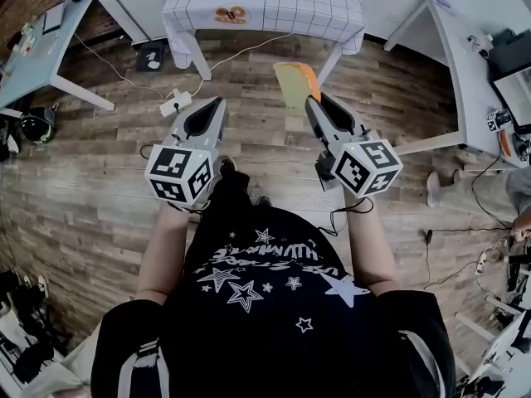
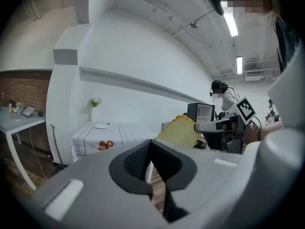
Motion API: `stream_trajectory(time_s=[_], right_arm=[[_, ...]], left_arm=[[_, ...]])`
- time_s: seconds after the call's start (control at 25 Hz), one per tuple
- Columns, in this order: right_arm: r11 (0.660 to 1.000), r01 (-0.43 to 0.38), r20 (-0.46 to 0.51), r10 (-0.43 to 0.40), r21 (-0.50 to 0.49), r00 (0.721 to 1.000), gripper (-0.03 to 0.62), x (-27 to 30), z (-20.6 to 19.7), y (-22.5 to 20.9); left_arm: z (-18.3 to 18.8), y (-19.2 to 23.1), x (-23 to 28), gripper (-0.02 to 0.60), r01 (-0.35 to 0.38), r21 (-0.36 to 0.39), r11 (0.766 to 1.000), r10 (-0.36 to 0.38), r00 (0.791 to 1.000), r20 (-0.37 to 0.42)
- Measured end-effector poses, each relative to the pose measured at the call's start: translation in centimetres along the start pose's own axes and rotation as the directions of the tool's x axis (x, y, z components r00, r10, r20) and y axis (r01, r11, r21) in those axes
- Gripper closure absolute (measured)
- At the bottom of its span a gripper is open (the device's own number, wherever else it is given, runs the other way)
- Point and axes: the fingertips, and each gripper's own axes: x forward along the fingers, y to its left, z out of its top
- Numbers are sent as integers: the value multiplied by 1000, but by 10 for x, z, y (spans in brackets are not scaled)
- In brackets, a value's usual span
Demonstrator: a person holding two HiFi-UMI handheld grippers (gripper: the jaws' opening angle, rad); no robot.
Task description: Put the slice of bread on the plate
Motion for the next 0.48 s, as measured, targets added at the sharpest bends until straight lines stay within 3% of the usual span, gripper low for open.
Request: stream_trajectory(time_s=[0.48], right_arm=[[1000, 29, -3, -29, -7, 1000, 502, 44, 17, -36]], left_arm=[[21, 39, 60, 572, 6, -22, 1000, -5, 999, 39]])
